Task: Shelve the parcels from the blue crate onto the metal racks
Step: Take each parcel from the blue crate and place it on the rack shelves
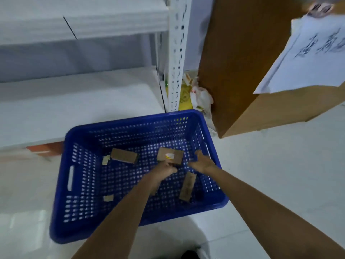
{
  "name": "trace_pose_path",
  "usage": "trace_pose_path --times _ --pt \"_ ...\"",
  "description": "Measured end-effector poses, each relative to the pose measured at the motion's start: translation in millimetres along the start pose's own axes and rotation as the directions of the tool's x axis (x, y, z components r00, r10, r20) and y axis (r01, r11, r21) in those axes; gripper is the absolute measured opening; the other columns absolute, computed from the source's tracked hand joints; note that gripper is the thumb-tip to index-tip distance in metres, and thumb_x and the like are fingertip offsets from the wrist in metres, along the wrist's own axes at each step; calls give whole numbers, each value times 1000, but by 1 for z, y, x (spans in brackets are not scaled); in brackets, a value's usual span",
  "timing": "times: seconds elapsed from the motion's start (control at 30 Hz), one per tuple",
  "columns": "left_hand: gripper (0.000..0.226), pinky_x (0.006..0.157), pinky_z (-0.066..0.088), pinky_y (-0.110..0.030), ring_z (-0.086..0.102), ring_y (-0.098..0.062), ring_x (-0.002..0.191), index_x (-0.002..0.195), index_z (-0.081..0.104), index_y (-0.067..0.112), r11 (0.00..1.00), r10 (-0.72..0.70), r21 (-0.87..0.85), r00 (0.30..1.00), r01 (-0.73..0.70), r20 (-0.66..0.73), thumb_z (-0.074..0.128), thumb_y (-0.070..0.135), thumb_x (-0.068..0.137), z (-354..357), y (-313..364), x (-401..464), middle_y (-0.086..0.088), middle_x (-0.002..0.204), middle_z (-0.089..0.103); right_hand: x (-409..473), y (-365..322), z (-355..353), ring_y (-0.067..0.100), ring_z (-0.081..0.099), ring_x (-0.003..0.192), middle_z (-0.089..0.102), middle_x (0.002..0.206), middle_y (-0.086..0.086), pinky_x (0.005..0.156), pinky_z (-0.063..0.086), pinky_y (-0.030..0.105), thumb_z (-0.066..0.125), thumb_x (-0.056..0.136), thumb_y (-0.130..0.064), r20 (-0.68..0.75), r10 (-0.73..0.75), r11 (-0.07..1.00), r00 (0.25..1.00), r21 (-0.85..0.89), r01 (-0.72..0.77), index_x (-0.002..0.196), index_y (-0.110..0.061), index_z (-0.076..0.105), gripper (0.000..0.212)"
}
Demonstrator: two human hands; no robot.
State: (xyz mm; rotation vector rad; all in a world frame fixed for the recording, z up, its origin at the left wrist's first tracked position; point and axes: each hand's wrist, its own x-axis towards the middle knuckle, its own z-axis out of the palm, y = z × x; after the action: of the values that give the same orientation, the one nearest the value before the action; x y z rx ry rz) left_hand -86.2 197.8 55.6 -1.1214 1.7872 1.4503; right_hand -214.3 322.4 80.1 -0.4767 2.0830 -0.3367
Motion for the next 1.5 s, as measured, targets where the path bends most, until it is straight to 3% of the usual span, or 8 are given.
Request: trace_pose_path --times 0.13,0.3,0.5,0.63,0.93,1.07,1.37,1.5 --pt "62 89 50 -38 54 -25 107 141 40 13 995 -66 86 994 58 89 61 42 90 23 -34 89 -12 137 48 88 40 43 46 28 140 -7 162 19 102 45 48 59 86 -58 -59 91 983 994 -157 -99 157 -24 -2 99" --pt "66 99 47 -43 54 -28 111 146 32 10 981 -108 171 992 95 68 56 42 93 27 -44 166 -11 130 51 196 61 85 29 45 131 29 157 7 101 46 39 64 68 -71 118 188 902 975 -413 -124 155 -21 19 110" --pt "51 78 49 -36 55 -24 93 133 46 10 962 -11 273 1000 5 21 55 39 92 19 -49 197 -8 115 57 209 51 105 31 26 144 12 160 16 113 29 37 53 96 -46 181 324 817 928 -549 -178 154 -5 14 81" --pt "48 76 46 -35 57 -23 90 133 46 13 950 -17 311 1000 23 -23 53 39 94 16 -54 185 -8 116 59 204 56 118 32 38 137 26 154 17 110 38 37 62 92 -40 80 320 814 944 -533 -230 152 -7 24 78" --pt "50 93 54 -40 64 -28 101 138 40 4 1000 0 -7 990 -1 -140 43 37 100 14 -63 184 -15 123 58 190 30 110 22 66 95 64 114 6 75 57 32 77 71 -46 -117 4 904 993 -424 -53 125 -10 56 68" --pt "38 92 54 -39 59 -31 101 120 46 5 908 -78 -418 991 24 -113 43 37 100 2 -38 137 -17 112 57 139 -21 80 23 61 101 59 122 9 68 49 31 75 68 -52 -224 -148 910 963 -412 44 150 -8 23 107" --pt "27 71 53 -30 60 -20 76 82 60 7 731 4 -678 993 -82 -116 61 33 91 -99 88 -124 -10 88 63 -75 -160 -36 30 51 107 59 110 13 71 43 37 80 68 -41 -188 -697 563 693 -742 365 125 -7 39 78" --pt "33 74 54 -33 63 -22 90 103 65 6 659 26 -735 982 -157 -187 66 31 80 -146 126 -232 -9 96 66 -179 -214 -99 27 52 108 59 116 8 81 48 36 76 68 -38 -151 -767 568 623 -612 550 129 -16 42 73"
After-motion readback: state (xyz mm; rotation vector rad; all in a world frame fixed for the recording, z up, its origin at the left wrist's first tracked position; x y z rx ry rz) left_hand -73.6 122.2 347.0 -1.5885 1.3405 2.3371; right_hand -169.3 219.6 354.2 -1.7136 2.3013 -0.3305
